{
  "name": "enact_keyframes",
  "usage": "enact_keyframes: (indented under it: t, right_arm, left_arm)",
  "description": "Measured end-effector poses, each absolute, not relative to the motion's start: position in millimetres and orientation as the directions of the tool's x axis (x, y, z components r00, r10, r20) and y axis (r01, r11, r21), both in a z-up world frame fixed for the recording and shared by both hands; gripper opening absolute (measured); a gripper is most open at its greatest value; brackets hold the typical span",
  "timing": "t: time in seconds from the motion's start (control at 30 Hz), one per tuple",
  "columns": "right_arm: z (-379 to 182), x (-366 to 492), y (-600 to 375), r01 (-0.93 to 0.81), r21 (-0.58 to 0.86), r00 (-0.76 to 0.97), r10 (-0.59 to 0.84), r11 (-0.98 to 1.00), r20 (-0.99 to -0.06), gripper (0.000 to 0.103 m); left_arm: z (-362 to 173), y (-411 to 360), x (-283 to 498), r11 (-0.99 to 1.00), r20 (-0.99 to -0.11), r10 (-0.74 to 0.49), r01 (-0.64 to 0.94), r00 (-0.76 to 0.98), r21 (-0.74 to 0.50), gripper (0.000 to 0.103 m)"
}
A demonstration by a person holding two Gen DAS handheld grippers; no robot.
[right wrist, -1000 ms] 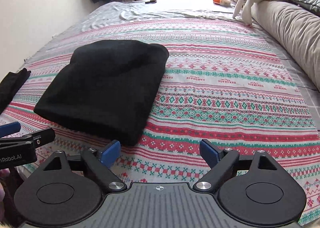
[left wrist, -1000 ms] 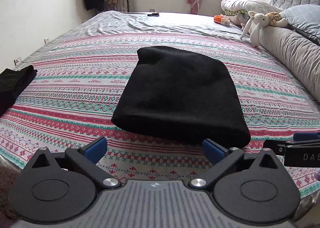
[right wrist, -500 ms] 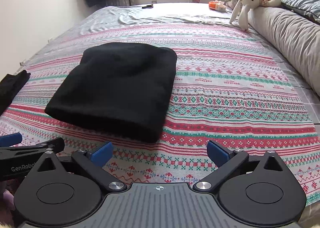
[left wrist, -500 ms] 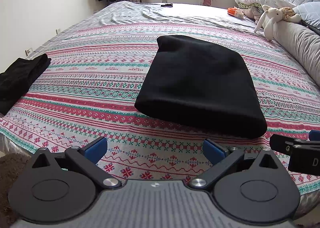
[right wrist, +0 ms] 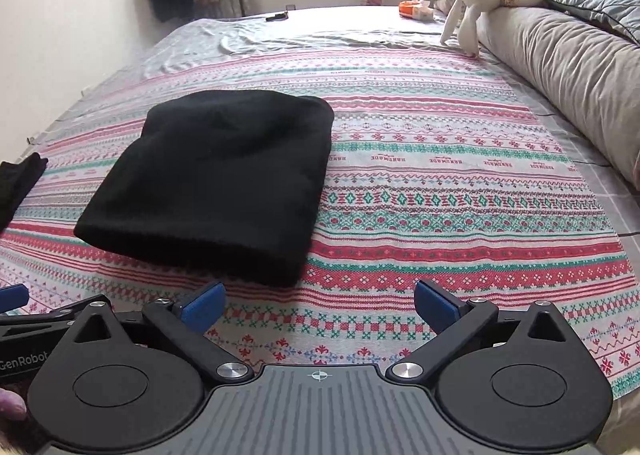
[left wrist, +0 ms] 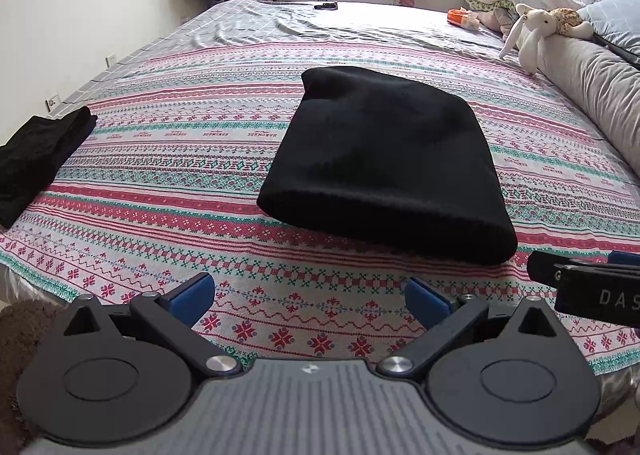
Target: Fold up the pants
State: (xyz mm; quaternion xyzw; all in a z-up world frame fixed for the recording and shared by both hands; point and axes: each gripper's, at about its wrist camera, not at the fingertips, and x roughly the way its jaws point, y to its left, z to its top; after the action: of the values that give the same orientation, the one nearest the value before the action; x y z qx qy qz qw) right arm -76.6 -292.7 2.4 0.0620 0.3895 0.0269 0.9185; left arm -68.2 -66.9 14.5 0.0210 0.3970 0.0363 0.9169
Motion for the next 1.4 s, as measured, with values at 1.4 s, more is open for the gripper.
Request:
enact_keyframes:
  t: [1.4]
  right_arm:
    - [-7.4, -76.5, -288.7, -0.021, 0.140, 0.666, 0.118, 0.990, -0.736, 0.101]
  left_arm:
    - [12.4, -72.1, -68.4, 0.997, -0.738, 0.071, -0.049, 0.671, 0.052, 0.103]
